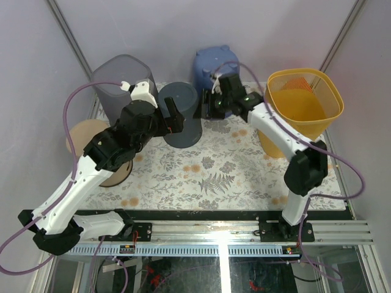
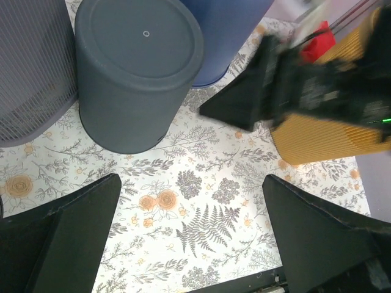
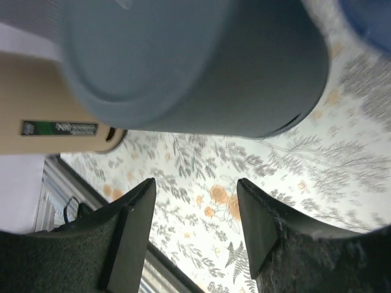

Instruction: Turn the large container upside down

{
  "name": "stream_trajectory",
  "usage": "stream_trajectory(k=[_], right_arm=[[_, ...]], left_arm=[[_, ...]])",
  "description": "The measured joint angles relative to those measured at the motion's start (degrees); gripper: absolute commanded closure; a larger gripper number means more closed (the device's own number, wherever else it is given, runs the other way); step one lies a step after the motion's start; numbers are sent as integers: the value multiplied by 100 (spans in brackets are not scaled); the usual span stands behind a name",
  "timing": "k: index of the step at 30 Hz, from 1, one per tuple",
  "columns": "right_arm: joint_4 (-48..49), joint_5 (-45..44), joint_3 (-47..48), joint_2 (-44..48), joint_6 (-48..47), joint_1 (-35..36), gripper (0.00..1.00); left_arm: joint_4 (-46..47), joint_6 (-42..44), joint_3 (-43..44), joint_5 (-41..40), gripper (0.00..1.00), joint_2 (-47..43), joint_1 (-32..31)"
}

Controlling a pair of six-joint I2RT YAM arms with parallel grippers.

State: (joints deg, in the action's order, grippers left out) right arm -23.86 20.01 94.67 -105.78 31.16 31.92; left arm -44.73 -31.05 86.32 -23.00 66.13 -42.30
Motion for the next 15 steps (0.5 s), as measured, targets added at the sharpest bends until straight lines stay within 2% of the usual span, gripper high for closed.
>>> stream_trajectory(k=[4,8,12,15], right_arm=[[-1215,-732,1445,424,-492,-105,37],[-2225,-1482,2470,822,-879,-424,36],[-3101,-2079,2983,1034,-1182,-909,33],[-3585,-2520,2929,1088,-1351,-1228,32]], left_arm=[[109,31,-251,31,0,-48,7],[269,57,-442,138,0,-52,9],[520,94,-640,286,0,-55,9],[664,111,-769,422,0,-52,9]])
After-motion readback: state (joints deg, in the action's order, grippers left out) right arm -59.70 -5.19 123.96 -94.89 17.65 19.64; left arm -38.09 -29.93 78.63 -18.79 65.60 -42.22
